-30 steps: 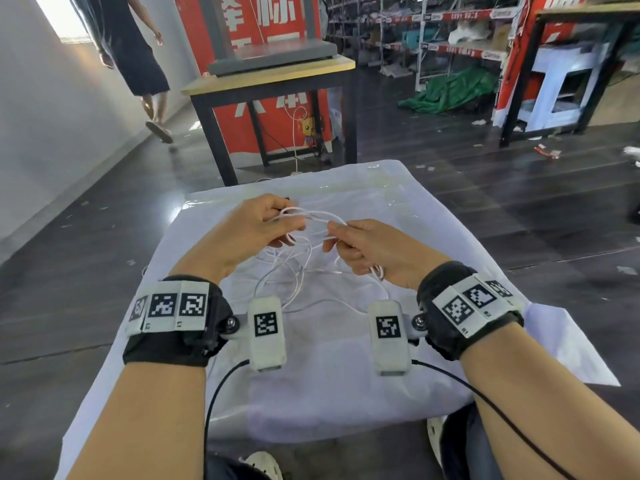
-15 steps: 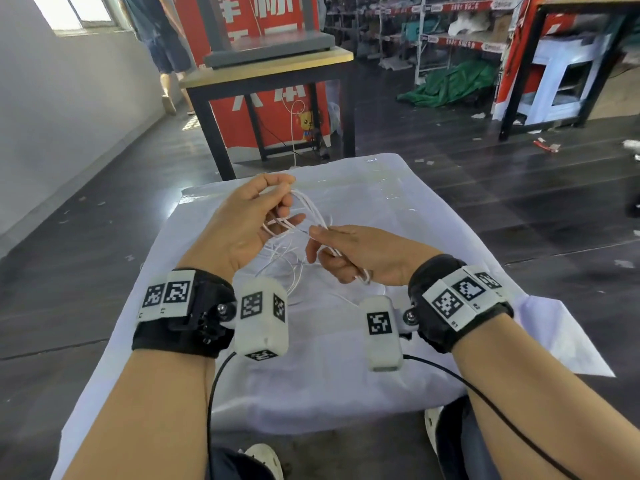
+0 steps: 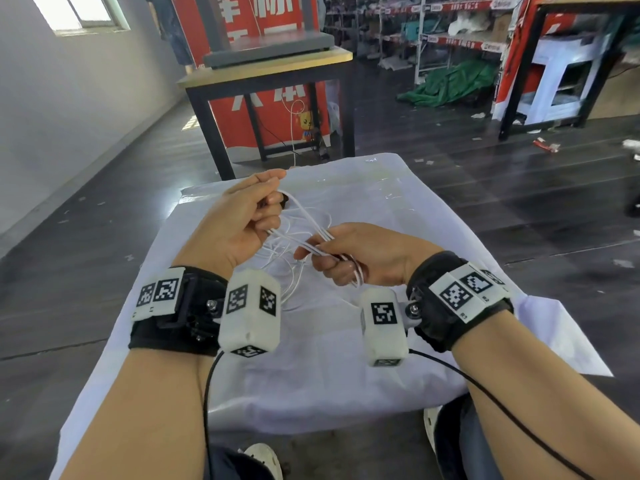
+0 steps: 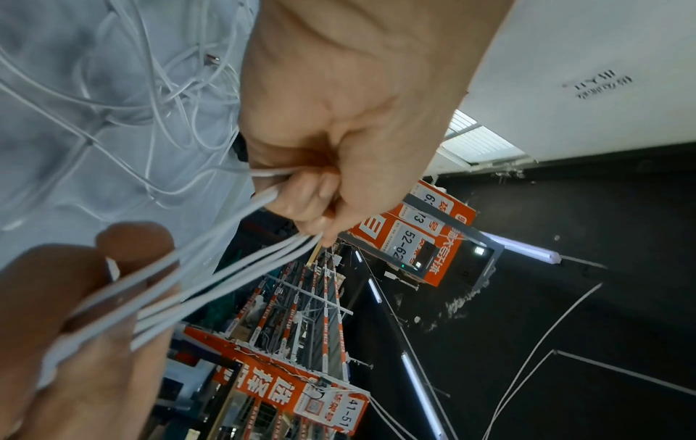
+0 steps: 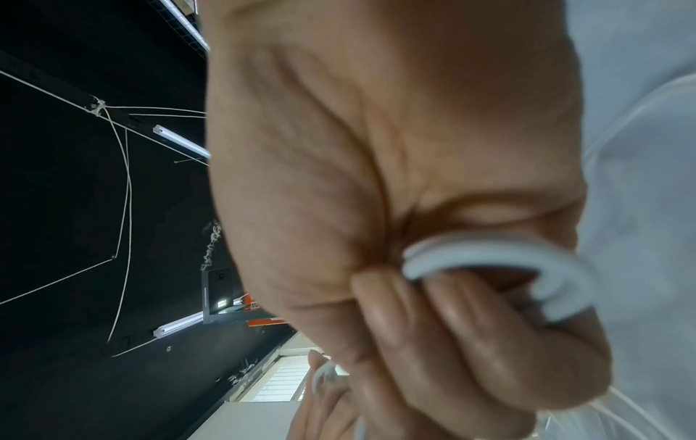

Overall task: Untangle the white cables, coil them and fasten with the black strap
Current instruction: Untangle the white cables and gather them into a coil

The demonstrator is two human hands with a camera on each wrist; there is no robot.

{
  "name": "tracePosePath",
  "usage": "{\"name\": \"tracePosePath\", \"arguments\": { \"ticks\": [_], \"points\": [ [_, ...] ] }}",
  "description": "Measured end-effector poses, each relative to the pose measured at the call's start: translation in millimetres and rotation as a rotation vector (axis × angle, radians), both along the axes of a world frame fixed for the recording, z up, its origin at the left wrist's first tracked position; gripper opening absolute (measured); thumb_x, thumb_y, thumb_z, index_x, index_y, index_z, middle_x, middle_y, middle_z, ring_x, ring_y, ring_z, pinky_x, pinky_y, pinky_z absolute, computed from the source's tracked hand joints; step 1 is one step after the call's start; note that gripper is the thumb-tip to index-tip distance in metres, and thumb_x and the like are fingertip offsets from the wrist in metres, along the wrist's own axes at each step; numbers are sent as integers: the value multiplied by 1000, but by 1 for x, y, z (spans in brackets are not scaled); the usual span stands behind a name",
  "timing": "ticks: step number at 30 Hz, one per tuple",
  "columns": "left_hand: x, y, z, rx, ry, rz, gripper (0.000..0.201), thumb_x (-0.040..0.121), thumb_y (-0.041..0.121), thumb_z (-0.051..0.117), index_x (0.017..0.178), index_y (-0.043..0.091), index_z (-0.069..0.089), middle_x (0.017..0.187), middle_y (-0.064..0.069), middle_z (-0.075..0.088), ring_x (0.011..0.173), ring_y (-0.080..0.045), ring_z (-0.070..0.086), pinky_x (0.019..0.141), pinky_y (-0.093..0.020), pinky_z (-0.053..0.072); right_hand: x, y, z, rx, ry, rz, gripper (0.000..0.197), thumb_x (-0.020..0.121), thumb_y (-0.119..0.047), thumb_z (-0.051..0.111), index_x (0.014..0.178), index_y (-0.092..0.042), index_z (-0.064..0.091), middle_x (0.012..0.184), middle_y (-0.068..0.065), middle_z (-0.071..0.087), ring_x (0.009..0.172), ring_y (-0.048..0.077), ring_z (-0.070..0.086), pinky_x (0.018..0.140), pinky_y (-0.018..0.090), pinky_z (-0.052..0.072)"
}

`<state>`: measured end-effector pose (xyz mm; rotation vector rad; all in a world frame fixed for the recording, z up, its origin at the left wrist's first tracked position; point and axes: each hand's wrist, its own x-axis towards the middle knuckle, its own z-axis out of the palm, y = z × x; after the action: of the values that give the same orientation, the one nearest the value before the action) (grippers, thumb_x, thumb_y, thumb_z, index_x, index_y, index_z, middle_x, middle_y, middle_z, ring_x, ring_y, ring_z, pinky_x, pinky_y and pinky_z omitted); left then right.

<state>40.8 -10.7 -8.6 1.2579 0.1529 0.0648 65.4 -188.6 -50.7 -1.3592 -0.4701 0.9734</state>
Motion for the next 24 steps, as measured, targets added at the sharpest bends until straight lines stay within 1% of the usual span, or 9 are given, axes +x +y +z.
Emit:
{"name": "tracePosePath", "arguments": {
  "ticks": [3, 6, 9, 11, 13, 14, 19, 22, 24],
  "points": [
    [-1, 3, 2, -40, 19, -6, 16, 98, 8, 46, 104, 10, 61, 53, 3, 42, 39, -3, 28, 37, -14, 25, -2, 2, 2, 5, -45, 38, 32, 104, -19, 30, 96, -7, 58, 55, -6, 33, 40, 3, 24, 42, 16, 18],
    [0, 1, 1, 12, 33, 4, 17, 99, 8, 45, 103, 10, 61, 52, 4, 38, 38, -3, 26, 37, -13, 25, -6, 2, 4, -38, -148, 78, 39, 101, -41, 35, 83, -12, 54, 54, -8, 25, 44, 5, 18, 43, 18, 14],
    [-1, -1, 3, 160, 19, -8, 19, 101, 12, 44, 106, 10, 63, 57, 3, 42, 42, -5, 34, 44, -14, 37, -5, 1, 1, -50, -179, 42, 37, 102, -34, 37, 72, -15, 47, 51, -9, 27, 43, 5, 18, 44, 20, 12],
    [-3, 1, 6, 361, -25, -38, 23, 100, 21, 46, 112, 12, 63, 69, 0, 57, 57, -8, 53, 64, -20, 52, -2, -1, -1, 26, -118, -42, 41, 103, -32, 36, 67, -16, 46, 51, -8, 26, 41, 6, 18, 42, 19, 14],
    [-3, 4, 9, 549, -70, -72, 27, 98, 30, 51, 118, 16, 63, 90, -3, 68, 79, -11, 66, 81, -24, 53, 1, -5, -1, 159, -19, -127, 41, 103, -31, 34, 67, -16, 46, 50, -8, 27, 39, 5, 20, 40, 18, 15],
    [-4, 4, 9, 598, -92, -84, 28, 97, 32, 52, 120, 18, 62, 95, -4, 70, 84, -11, 67, 85, -24, 53, 2, -6, 0, 224, 19, -162, 40, 103, -30, 33, 68, -16, 45, 49, -9, 27, 38, 4, 21, 39, 18, 17],
    [0, 2, 4, 569, -163, 32, 18, 96, 20, 56, 108, 15, 68, 83, -1, 69, 76, -10, 66, 80, -22, 55, 6, -10, 8, 413, 127, -254, 39, 103, -32, 31, 69, -17, 41, 48, -9, 27, 34, 2, 21, 33, 15, 20],
    [3, 4, 2, 578, -157, 107, 16, 95, 22, 58, 99, 18, 72, 89, 0, 73, 89, -15, 69, 84, -27, 55, 7, -10, 7, 392, 81, -291, 38, 103, -32, 33, 70, -16, 43, 52, -7, 28, 37, 4, 23, 36, 16, 25],
    [3, 2, 2, 570, -148, 135, 16, 95, 23, 58, 98, 18, 73, 94, -1, 73, 92, -15, 70, 83, -27, 56, 6, -8, 5, 347, 24, -320, 37, 103, -30, 35, 70, -15, 44, 56, -4, 35, 44, 7, 31, 43, 17, 34]
  ]
}}
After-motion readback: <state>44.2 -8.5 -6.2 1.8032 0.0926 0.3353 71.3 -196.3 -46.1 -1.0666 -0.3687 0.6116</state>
